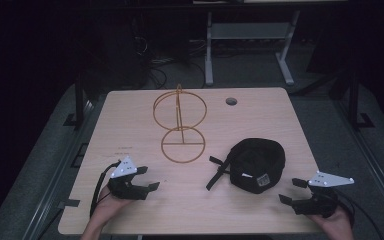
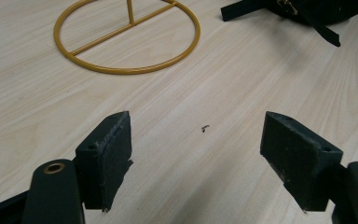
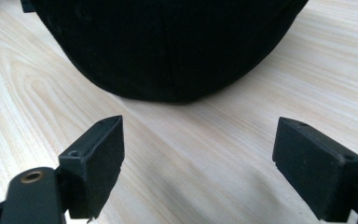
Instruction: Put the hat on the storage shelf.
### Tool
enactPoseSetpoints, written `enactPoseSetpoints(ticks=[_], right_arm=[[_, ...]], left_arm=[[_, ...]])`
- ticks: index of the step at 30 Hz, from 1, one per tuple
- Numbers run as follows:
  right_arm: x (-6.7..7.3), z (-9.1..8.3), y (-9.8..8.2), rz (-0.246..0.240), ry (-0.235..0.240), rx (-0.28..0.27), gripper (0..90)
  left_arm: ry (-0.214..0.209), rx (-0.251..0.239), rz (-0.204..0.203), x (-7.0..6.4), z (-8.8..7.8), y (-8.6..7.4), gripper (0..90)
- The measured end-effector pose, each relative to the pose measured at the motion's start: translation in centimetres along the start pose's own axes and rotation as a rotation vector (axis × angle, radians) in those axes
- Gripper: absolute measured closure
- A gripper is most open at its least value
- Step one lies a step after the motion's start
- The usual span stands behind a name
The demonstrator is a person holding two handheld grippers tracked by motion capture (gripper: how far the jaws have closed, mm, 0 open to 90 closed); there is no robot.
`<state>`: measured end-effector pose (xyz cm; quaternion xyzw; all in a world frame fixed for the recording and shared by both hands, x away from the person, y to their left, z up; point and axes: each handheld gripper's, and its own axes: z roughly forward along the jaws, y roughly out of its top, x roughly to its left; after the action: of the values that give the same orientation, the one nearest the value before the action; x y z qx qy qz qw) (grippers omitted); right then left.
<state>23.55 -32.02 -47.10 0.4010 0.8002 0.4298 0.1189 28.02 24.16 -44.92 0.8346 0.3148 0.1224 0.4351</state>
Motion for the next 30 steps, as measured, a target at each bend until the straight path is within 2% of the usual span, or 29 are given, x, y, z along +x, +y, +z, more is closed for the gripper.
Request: enactPoseSetpoints(ticks=[4, 13, 16, 24, 30], right_arm=[[0.1, 0.3, 0.0, 0.004, 0.02, -0.007, 16.2], [0.9, 0.5, 0.5, -0.003, 0.018, -0.02, 15.9], [0.9, 0.5, 0.5, -0.003, 0.019, -0.02, 15.9], [0.7, 0.3, 0.4, -0.002, 0.019, -0.029, 15.9], [0.8, 0.3, 0.4, -0.003, 0.021, -0.028, 15.9]], left_arm=[[-0.001, 0.01, 0.007, -0.1, 0.2, 0.0, 24.1], [-0.039, 0.02, 0.02, -0.7, 0.6, 0.3, 24.1], [-0.043, 0.039, 0.013, -1.0, 0.9, 0.6, 24.1], [-0.06, 0.055, 0.018, -1.5, 1.5, 1.0, 22.4], [-0.075, 0.07, 0.045, -2.3, 2.0, 1.8, 22.0]])
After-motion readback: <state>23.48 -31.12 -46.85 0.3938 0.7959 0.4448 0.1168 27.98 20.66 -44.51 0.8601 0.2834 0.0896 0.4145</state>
